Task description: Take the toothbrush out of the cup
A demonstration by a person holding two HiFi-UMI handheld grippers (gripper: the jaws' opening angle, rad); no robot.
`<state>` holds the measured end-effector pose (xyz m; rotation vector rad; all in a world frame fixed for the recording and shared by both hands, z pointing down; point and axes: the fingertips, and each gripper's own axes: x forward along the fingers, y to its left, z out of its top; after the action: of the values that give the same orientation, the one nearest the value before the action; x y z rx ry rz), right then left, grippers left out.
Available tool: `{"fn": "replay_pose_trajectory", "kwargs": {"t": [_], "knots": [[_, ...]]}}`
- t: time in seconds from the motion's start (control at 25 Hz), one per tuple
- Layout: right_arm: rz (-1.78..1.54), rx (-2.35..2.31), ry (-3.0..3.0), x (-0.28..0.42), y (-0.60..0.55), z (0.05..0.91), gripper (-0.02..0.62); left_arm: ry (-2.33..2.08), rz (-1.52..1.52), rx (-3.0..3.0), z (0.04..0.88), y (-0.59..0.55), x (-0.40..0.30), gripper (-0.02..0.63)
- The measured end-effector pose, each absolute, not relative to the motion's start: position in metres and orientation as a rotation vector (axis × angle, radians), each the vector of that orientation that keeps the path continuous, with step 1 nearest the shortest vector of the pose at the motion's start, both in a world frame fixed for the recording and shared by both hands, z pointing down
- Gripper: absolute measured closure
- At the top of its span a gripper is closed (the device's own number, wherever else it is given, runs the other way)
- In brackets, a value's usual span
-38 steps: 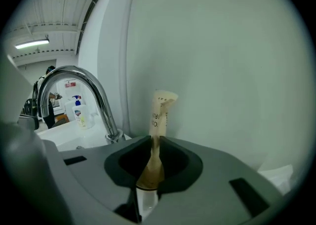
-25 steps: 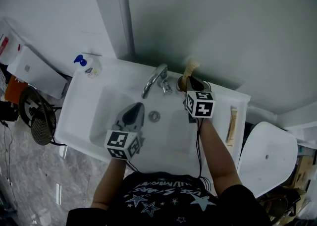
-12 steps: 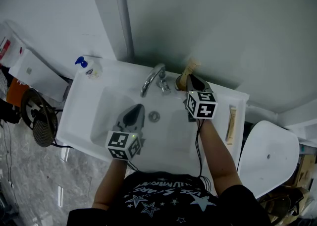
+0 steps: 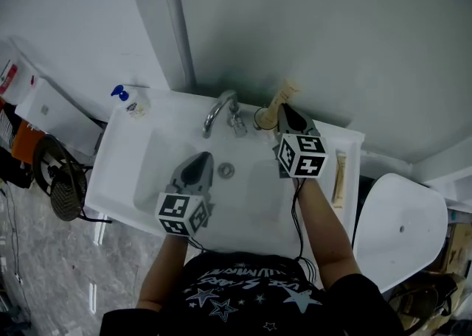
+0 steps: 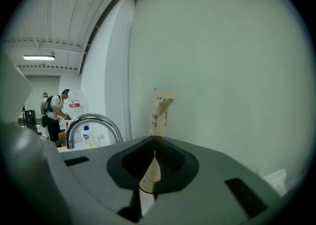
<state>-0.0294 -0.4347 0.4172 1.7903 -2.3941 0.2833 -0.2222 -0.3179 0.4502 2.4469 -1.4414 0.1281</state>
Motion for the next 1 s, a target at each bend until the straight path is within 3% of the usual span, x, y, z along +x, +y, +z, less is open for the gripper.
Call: {"fn": "replay_pose_trajectory", "kwargs": {"t": [0.4,1.0], "knots": [[0.279,1.843,-2.399,0.003,-0.391,0.402,0.577,-1.373,0.119,2.488,0.445,-0.289,-0.185,0.578],[0.492,1.885,-2.170,0.120,-0.292,0.452,0.577,-1.088,0.169,2.599,0.456,-0.254,-0.070,0.578]]}}
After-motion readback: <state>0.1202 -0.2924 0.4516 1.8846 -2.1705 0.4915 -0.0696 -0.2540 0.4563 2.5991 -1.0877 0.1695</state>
